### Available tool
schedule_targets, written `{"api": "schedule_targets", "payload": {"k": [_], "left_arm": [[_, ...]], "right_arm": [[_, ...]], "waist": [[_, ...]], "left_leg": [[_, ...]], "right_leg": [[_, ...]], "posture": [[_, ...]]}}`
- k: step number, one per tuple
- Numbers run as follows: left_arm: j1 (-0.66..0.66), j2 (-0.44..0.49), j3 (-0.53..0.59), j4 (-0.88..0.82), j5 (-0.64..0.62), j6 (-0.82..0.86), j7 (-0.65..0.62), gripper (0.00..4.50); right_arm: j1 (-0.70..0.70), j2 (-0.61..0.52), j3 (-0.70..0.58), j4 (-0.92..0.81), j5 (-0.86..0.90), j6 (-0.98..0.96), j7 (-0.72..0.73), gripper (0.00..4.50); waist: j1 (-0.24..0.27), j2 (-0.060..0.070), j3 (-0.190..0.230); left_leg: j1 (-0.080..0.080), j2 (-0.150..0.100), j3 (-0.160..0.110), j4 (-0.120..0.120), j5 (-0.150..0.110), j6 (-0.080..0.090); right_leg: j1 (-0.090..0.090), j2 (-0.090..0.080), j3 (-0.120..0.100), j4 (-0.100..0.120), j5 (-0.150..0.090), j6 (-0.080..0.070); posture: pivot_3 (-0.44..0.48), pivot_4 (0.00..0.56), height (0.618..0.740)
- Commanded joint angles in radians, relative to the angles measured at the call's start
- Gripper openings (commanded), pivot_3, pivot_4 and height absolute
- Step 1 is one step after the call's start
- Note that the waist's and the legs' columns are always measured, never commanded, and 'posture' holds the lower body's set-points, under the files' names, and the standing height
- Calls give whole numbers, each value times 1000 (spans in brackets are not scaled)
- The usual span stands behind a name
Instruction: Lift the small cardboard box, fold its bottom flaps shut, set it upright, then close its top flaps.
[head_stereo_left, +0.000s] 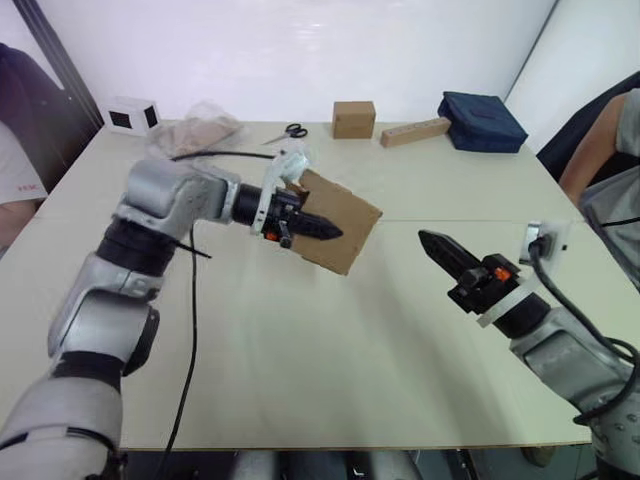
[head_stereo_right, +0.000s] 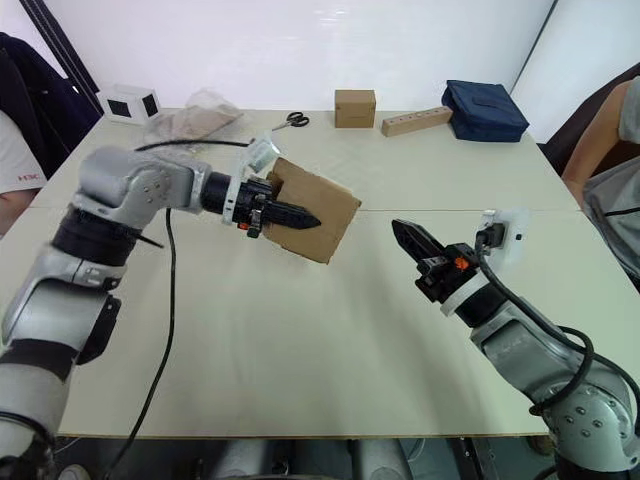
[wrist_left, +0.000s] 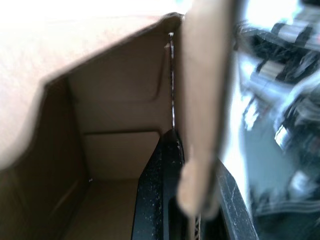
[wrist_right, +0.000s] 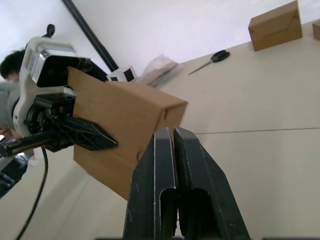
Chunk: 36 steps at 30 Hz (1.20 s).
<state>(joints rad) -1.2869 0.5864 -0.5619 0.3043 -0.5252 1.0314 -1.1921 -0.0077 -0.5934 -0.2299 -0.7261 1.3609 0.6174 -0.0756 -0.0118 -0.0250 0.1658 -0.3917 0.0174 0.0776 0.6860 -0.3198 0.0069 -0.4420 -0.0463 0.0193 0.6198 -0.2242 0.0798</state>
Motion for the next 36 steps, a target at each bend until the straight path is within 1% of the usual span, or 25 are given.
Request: {"api": "schedule_targets", "payload": {"k": [1,3,6,10,12,15,16,17,18,19,20,21,23,24,26,27,28,31,35,36], "left_arm": [[-61,-30,-203,-5,228,-180,-99,0],[-54,-35,-251,5,306,-258,-125,0],[-40,-36,-283,21,386,-337,-164,0],[-20,-48,-273,47,460,-402,-185,0],[-10,-46,-286,20,492,-403,-212,0],[-17,-43,-302,-47,531,-354,-267,0],[-23,-49,-297,-54,536,-335,-279,521],[-29,-56,-288,-53,538,-322,-289,783],[-32,-62,-282,-50,540,-313,-295,1258],[-36,-65,-278,-53,541,-299,-306,1550],[-41,-65,-273,-60,542,-288,-315,2035],[-44,-66,-269,-67,544,-281,-322,2284],[-65,-81,-250,-65,541,-245,-324,3204],[-81,-92,-236,-60,537,-233,-322,3471],[-140,-128,-193,-22,515,-163,-324,4243],[-171,-133,-162,5,507,-149,-321,4479],[-191,-138,-143,25,503,-141,-317,4479],[-243,-102,-87,79,478,-81,-339,4479],[-316,-100,29,143,397,74,-340,4479],[-310,-87,73,143,376,65,-335,4479]], "right_arm": [[-28,53,46,-34,-55,-34,3,78],[-31,69,76,-31,-97,-33,13,78],[-35,91,101,-19,-142,-38,25,78],[-45,124,117,-4,-177,-42,37,78],[-53,145,137,2,-208,-47,47,78],[-38,168,149,5,-254,-56,72,78],[-39,174,148,8,-262,-59,76,0],[-42,180,147,12,-268,-59,79,0],[-46,184,146,17,-272,-59,82,0],[-46,189,145,18,-277,-58,86,0],[-44,193,144,18,-284,-58,89,0],[-42,196,144,18,-289,-58,92,0],[-38,206,142,20,-296,-59,96,0],[-35,209,142,20,-301,-60,99,0],[-26,215,142,20,-308,-59,108,0],[-27,215,145,18,-312,-55,109,0],[-25,213,142,18,-313,-52,114,0],[-30,210,134,17,-309,-44,116,0],[-24,189,103,21,-291,-31,130,0],[-24,185,98,21,-289,-27,131,0]], "waist": [[1,1,0],[-3,1,0],[-3,1,0],[1,1,0],[1,1,0],[2,1,0],[2,1,0],[1,1,0],[1,1,0],[1,1,0],[1,1,0],[0,1,0],[0,1,0],[0,1,0],[2,1,0],[3,1,0],[1,1,0],[-8,1,0],[-5,2,0],[-3,2,0]], "left_leg": [[0,0,0,0,0,0],[0,0,1,0,-1,1],[-1,1,1,-1,-1,1],[-1,4,1,-1,-1,1],[-1,4,1,0,-1,1],[-2,4,2,0,-1,1],[-2,4,2,0,-1,2],[-2,4,2,0,-1,2],[-2,4,2,0,-1,2],[-2,4,2,0,-1,2],[-2,4,2,0,-1,2],[-2,4,2,0,-1,2],[-1,4,2,0,-1,2],[-1,4,2,0,-1,2],[-1,4,1,0,-1,2],[-1,4,1,0,-1,2],[-2,3,1,1,-1,2],[-1,1,2,1,-1,2],[1,1,0,1,-1,2],[1,1,0,1,-1,2]], "right_leg": [[0,0,0,-1,0,0],[0,0,1,-1,0,0],[-2,1,2,-1,0,0],[-2,1,1,0,0,0],[-2,1,1,-1,0,0],[-2,1,1,-1,0,0],[-2,1,1,-1,0,1],[-2,1,1,-1,0,1],[-2,1,1,-1,1,2],[-2,1,1,-1,2,4],[-2,1,1,-1,2,4],[-2,1,1,-1,2,4],[-2,1,1,0,2,4],[-2,1,1,0,2,4],[-2,1,1,1,2,4],[-2,1,0,1,2,4],[-2,1,0,1,2,4],[-2,1,1,1,2,5],[-2,1,1,8,-1,7],[-3,1,1,9,-1,7]], "posture": [[0,150,740],[0,150,740],[0,150,740],[0,150,740],[0,150,740],[0,150,740],[0,150,740],[0,150,740],[0,150,740],[0,150,740],[0,150,740],[0,150,740],[0,150,740],[0,150,740],[0,150,740],[0,150,740],[0,150,740],[0,150,740],[0,150,740],[0,150,740]]}}
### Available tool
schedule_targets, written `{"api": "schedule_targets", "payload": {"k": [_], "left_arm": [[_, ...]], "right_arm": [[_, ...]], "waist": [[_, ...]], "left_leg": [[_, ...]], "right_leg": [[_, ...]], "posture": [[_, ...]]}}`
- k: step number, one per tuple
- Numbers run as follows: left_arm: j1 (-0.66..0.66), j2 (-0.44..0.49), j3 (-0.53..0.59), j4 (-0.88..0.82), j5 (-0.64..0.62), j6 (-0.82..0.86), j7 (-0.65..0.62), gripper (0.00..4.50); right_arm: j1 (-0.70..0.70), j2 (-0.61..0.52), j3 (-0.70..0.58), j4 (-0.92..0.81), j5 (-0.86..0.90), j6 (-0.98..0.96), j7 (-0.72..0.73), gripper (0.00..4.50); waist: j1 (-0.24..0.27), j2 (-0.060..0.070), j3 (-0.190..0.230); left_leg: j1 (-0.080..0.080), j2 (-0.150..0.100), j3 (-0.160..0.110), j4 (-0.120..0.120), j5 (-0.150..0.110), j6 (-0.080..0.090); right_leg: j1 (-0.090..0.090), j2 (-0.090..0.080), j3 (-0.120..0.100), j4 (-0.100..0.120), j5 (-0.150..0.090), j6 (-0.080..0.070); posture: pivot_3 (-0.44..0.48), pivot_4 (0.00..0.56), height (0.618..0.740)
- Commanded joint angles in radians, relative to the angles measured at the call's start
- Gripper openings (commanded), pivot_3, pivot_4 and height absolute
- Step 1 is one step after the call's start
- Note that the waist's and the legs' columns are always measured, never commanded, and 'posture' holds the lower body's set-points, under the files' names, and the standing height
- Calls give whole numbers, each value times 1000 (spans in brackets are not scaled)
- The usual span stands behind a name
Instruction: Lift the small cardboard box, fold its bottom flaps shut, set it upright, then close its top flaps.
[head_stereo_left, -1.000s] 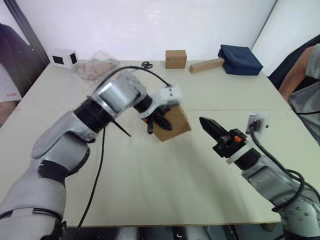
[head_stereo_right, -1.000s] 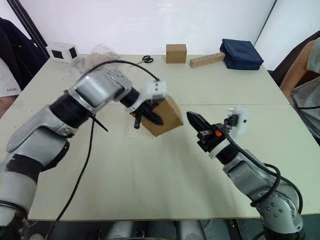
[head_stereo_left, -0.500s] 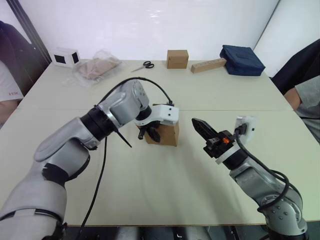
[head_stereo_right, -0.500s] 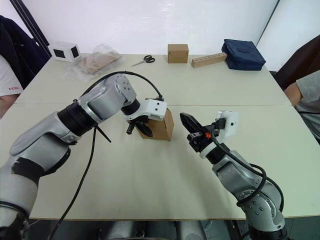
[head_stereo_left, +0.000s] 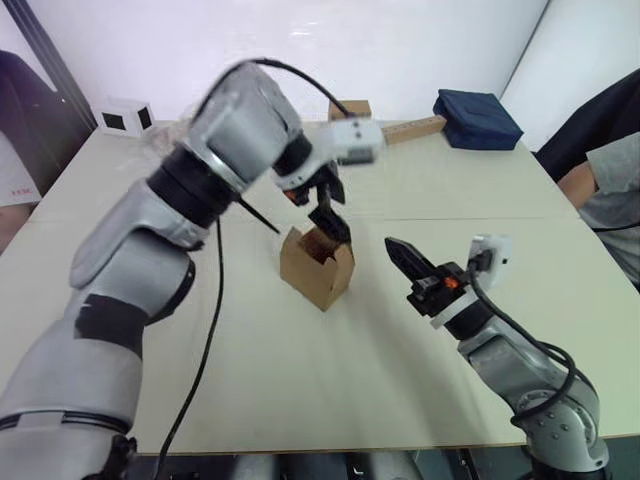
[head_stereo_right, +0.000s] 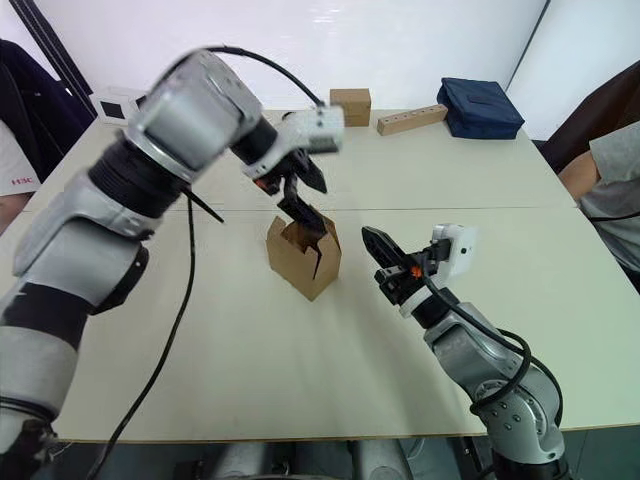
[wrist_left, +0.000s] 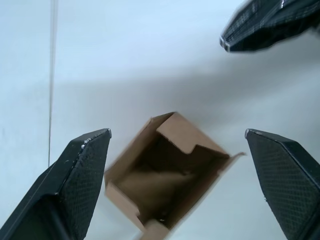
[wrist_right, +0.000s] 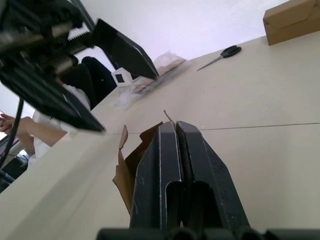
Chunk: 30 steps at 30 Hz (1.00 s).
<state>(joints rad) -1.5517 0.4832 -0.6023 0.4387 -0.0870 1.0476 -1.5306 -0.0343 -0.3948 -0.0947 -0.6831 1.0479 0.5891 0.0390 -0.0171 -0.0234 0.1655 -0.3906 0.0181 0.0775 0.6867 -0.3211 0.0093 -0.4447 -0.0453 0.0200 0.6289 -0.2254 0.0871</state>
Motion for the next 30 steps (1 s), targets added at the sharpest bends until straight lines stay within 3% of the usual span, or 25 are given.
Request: {"api": "schedule_targets", "payload": {"k": [1,6,9,14,18,23,30], "left_arm": [[-28,24,173,8,-85,19,24,4479],[87,30,324,29,-121,-73,153,4479],[238,54,432,52,-151,-174,219,3816],[399,20,515,94,-171,-366,286,1535],[467,-17,533,185,-131,-535,387,56],[512,-58,538,317,-98,-655,475,56],[613,-95,466,350,-24,-787,460,56]], "right_arm": [[2,-18,-41,-21,27,4,17,0],[-2,-33,-52,-2,9,18,26,0],[-32,-40,-44,-17,5,48,-19,0],[-35,-106,-63,-7,-9,90,7,0],[-59,-150,-52,10,-68,123,3,0],[-111,-142,15,21,-144,167,-9,0],[-162,-158,187,71,-305,254,37,0]], "waist": [[3,0,0],[1,1,0],[-3,1,-1],[10,-1,1],[11,-1,0],[5,-1,0],[5,-1,0]], "left_leg": [[0,0,0,0,0,0],[0,2,1,1,0,0],[0,3,0,5,0,0],[-2,6,1,12,0,0],[-2,3,1,13,0,0],[-1,2,1,13,-1,2],[-1,3,1,13,-1,2]], "right_leg": [[0,0,0,0,0,0],[0,-1,0,1,0,0],[1,-1,0,3,0,0],[1,0,-2,6,1,-1],[3,-3,-1,4,1,-1],[4,-3,-1,3,2,1],[4,-2,-1,3,2,1]], "posture": [[0,150,740],[0,150,740],[0,150,740],[0,150,740],[0,150,740],[0,150,740],[0,150,740]]}}
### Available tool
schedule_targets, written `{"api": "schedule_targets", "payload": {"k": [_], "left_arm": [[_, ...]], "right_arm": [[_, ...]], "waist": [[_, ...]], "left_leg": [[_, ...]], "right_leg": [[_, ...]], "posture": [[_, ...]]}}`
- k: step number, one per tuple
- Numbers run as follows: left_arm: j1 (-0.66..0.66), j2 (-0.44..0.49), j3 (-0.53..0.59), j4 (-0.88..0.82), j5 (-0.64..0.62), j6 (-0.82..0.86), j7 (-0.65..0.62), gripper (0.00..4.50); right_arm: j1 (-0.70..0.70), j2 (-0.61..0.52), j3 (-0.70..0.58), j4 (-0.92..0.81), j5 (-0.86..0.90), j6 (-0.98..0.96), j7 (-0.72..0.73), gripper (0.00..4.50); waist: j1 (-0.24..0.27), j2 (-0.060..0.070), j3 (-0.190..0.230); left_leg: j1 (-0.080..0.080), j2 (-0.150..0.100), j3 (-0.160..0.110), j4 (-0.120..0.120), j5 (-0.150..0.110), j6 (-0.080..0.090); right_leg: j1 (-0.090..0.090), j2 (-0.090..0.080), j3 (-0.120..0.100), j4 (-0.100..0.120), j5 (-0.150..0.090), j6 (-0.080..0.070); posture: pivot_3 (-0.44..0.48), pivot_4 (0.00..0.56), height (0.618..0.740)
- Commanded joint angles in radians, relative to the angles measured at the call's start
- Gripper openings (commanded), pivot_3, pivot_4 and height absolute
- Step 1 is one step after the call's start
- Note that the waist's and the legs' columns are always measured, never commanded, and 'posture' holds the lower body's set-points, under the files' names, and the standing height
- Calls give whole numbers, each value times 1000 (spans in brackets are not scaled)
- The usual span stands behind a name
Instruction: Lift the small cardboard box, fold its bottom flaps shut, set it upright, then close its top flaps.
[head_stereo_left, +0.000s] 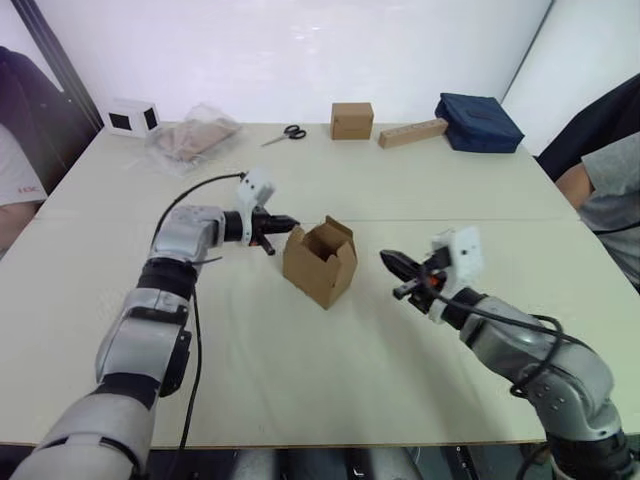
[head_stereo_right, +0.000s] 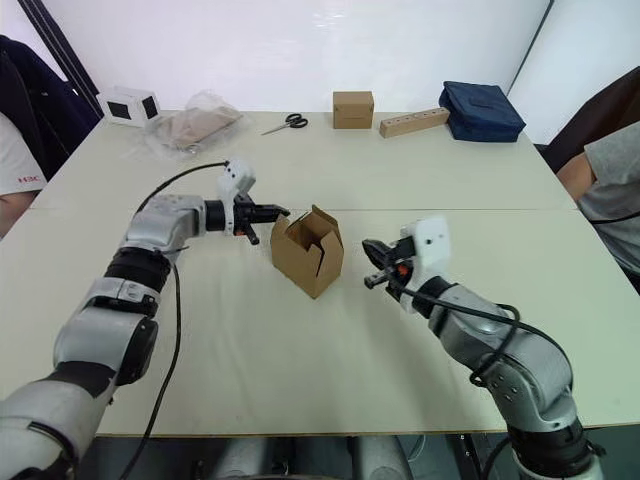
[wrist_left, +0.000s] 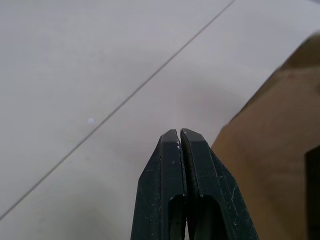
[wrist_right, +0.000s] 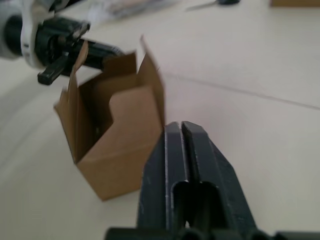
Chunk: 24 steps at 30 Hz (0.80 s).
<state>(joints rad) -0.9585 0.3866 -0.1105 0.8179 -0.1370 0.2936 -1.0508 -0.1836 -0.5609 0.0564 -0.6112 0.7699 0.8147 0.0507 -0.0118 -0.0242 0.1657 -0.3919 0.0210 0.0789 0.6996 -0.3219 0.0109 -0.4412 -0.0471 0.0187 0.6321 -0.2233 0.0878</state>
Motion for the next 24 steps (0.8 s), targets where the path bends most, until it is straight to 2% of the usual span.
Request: {"api": "schedule_targets", "payload": {"k": [1,6,13,18,21,24], "left_arm": [[30,2,-30,-36,30,-32,-28,56],[95,42,-72,-189,-7,122,-180,56],[186,109,-123,-383,-35,283,-304,56],[218,152,-137,-487,-73,392,-368,56],[252,160,-169,-536,-60,399,-360,56],[255,171,-164,-530,-60,401,-345,56]], "right_arm": [[-15,16,46,1,-32,41,31,0],[14,66,93,59,-86,23,85,0],[28,95,101,116,-143,14,157,0],[44,89,93,102,-161,39,192,0],[83,40,49,64,-150,58,231,0],[82,40,39,48,-158,70,235,0]], "waist": [[0,0,0],[1,0,0],[-3,0,0],[-1,0,0],[1,1,-1],[-2,1,-1]], "left_leg": [[0,0,0,0,0,0],[0,0,0,0,0,0],[1,1,0,0,0,0],[1,1,0,0,0,0],[1,1,0,0,0,0],[1,0,0,0,0,1]], "right_leg": [[0,0,0,0,0,0],[0,-1,0,0,0,0],[1,0,0,0,0,0],[1,0,0,0,0,0],[1,-1,0,0,0,0],[1,-1,0,0,0,0]], "posture": [[0,150,740],[0,150,740],[0,150,740],[0,150,740],[0,150,740],[0,150,740]]}}
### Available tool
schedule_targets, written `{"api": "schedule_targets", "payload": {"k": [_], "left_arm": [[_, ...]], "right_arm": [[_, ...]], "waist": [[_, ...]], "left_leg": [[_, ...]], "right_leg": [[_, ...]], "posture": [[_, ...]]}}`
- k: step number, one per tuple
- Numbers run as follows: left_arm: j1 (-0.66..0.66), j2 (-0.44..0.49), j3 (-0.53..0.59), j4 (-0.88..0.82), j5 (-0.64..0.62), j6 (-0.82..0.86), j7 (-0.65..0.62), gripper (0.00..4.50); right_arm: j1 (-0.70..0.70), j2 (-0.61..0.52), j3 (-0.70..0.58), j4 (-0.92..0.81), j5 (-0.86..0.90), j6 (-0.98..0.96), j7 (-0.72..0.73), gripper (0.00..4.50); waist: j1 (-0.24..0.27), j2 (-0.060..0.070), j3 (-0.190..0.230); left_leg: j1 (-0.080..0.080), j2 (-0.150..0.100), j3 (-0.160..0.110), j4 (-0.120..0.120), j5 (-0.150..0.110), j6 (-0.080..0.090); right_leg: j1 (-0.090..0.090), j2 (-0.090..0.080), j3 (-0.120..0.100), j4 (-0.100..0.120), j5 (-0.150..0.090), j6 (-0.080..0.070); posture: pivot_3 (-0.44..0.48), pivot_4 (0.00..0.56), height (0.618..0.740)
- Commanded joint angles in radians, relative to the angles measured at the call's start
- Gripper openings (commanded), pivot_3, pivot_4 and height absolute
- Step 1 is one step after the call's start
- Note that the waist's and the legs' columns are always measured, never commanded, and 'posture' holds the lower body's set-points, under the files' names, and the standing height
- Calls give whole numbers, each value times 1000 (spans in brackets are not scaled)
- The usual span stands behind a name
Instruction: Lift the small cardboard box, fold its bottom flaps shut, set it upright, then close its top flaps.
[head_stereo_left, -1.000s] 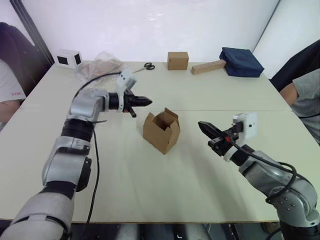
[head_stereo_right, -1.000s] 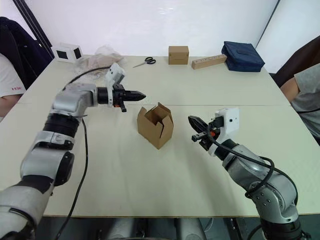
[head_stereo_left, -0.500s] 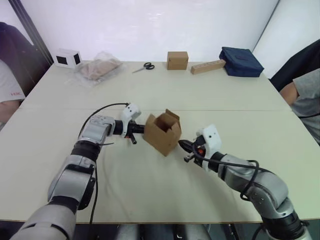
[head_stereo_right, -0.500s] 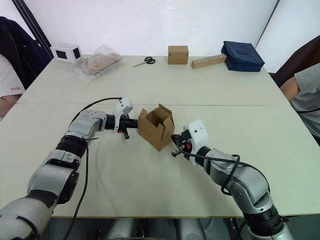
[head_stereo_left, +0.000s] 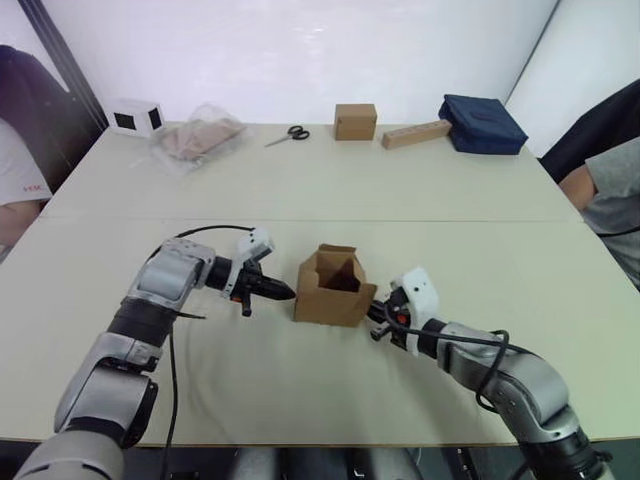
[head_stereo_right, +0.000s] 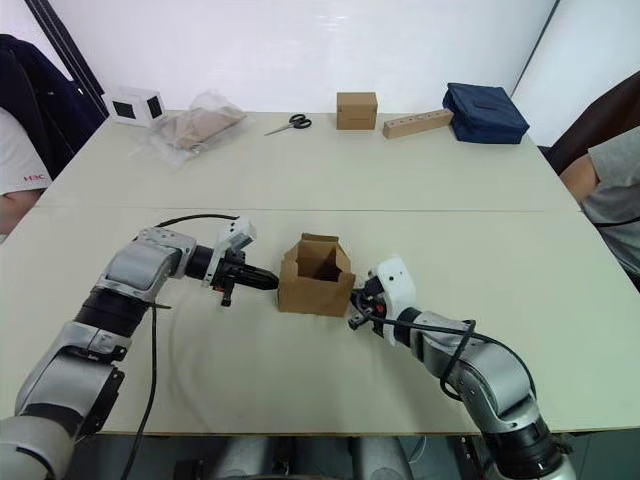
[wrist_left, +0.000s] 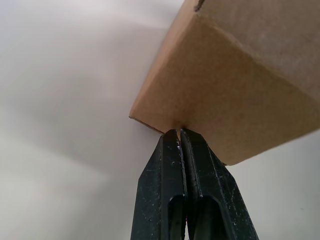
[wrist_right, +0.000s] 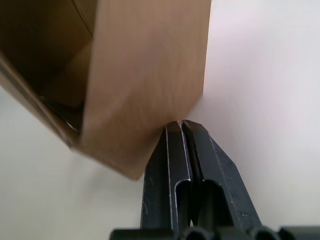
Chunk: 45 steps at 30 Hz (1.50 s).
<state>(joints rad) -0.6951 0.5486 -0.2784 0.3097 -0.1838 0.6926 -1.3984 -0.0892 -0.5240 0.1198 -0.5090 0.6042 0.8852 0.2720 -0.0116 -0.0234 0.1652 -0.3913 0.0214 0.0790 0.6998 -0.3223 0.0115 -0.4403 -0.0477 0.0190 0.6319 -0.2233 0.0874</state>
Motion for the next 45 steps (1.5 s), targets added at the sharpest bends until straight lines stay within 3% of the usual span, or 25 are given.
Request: {"api": "schedule_targets", "payload": {"k": [1,8,13,18,28,39,45], "left_arm": [[-8,17,6,-12,-10,-10,5,56],[10,95,30,35,-13,-77,-7,56],[-26,89,193,5,-184,10,-18,56],[-15,85,249,-66,-281,86,-18,56],[85,48,185,-217,-333,140,22,56],[76,-22,98,-131,-261,74,110,56],[79,-35,58,-84,-217,29,119,56]], "right_arm": [[-18,3,-19,-53,-4,1,16,0],[-40,-6,-29,-42,-91,-50,27,0],[-64,55,-133,-49,-87,-124,2,0],[-66,80,-140,-59,-77,-167,43,0],[-70,106,-82,-41,-49,-230,185,0],[-48,77,-18,101,-135,-267,275,0],[-42,74,-12,125,-170,-281,275,0]], "waist": [[-4,0,0],[-2,0,0],[0,0,0],[-1,0,0],[-2,0,0],[1,0,0],[2,0,-1]], "left_leg": [[0,0,0,0,0,0],[1,3,0,0,0,0],[0,2,1,0,0,0],[0,2,1,0,0,0],[1,3,0,0,0,-1],[3,2,0,0,0,-1],[18,1,0,0,0,-1]], "right_leg": [[0,0,0,0,0,0],[0,4,0,1,1,-3],[-1,2,0,0,1,-3],[0,2,0,-1,1,-2],[0,3,0,0,1,-3],[2,2,0,0,1,-3],[18,0,0,-2,-1,-7]], "posture": [[0,150,740],[0,150,740],[0,150,740],[0,150,740],[0,150,740],[0,150,740],[0,150,740]]}}
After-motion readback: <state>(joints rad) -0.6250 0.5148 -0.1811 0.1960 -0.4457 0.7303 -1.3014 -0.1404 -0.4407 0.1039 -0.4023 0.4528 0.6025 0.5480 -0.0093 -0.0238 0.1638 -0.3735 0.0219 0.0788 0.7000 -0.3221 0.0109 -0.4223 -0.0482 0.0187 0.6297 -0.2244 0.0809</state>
